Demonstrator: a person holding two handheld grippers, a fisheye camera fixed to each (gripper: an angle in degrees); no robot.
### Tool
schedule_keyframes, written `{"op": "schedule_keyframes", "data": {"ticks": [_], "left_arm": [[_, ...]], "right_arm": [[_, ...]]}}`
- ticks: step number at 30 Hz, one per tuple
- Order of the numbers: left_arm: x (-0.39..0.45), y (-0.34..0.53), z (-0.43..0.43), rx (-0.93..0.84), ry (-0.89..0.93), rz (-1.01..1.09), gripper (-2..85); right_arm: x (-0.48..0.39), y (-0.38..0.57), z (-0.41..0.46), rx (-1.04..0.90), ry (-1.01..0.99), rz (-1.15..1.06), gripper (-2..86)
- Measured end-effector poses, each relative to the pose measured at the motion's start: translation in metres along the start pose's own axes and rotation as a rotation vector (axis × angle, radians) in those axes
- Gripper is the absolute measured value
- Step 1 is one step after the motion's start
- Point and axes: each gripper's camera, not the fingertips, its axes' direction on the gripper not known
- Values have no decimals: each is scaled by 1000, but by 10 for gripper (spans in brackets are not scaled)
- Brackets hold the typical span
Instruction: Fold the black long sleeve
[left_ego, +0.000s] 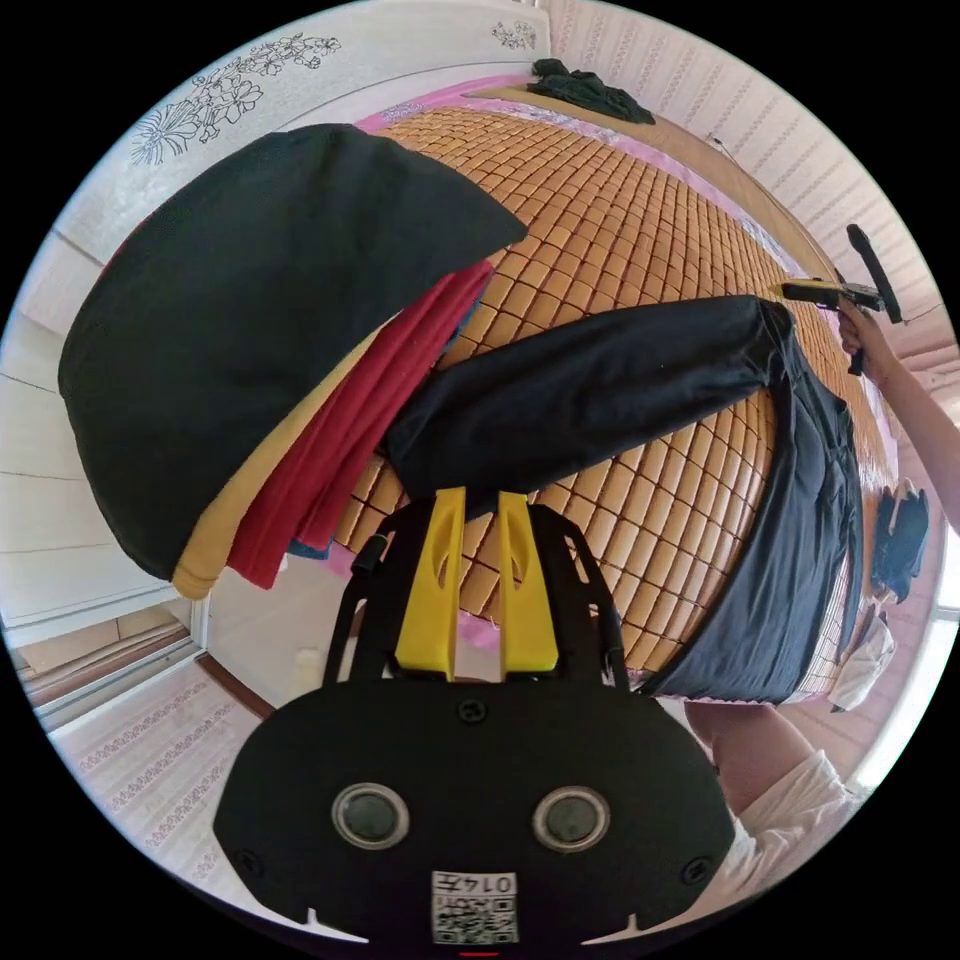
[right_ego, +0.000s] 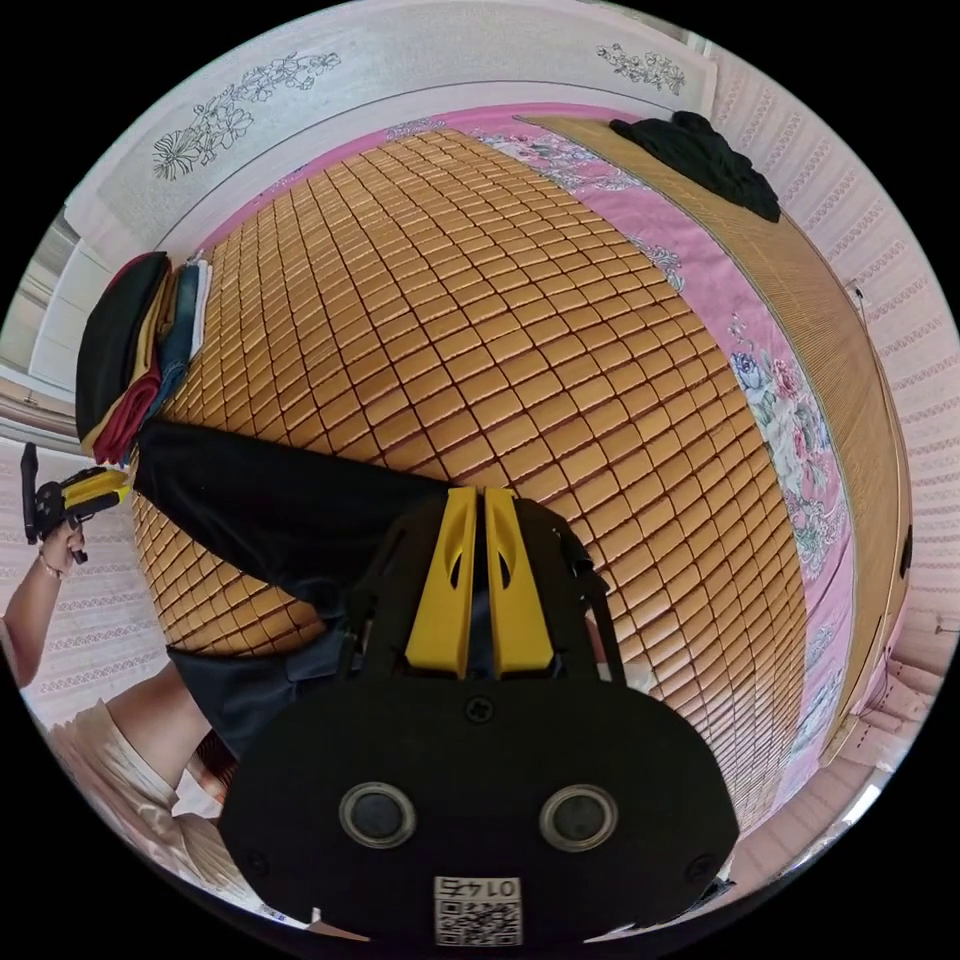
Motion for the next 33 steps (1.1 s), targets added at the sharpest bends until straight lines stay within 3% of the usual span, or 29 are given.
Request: {"op": "schedule_keyframes", "data": {"ticks": [4,8,13,16,20,27,33], "left_arm": [[-7,-3,20,-54,16,-32,58],[-7,7,6,-75,2,-43,56],[51,33,-22,-107,40,127,57],[108,43,-28,-142,165,309,73],[163,48,-21,-182,281,444,80],[194,78,22,-247,51,650,64],[171,104,29,-175,64,657,55]], "right_arm": [[5,70,-39,119,-77,44,21],[10,175,-54,104,-158,222,48],[-28,345,-22,-207,-187,527,58],[-69,406,-7,-324,-226,567,63],[-101,444,8,-353,-225,597,92],[-131,486,32,-290,-130,564,53],[-156,506,39,-212,-58,496,51]]}}
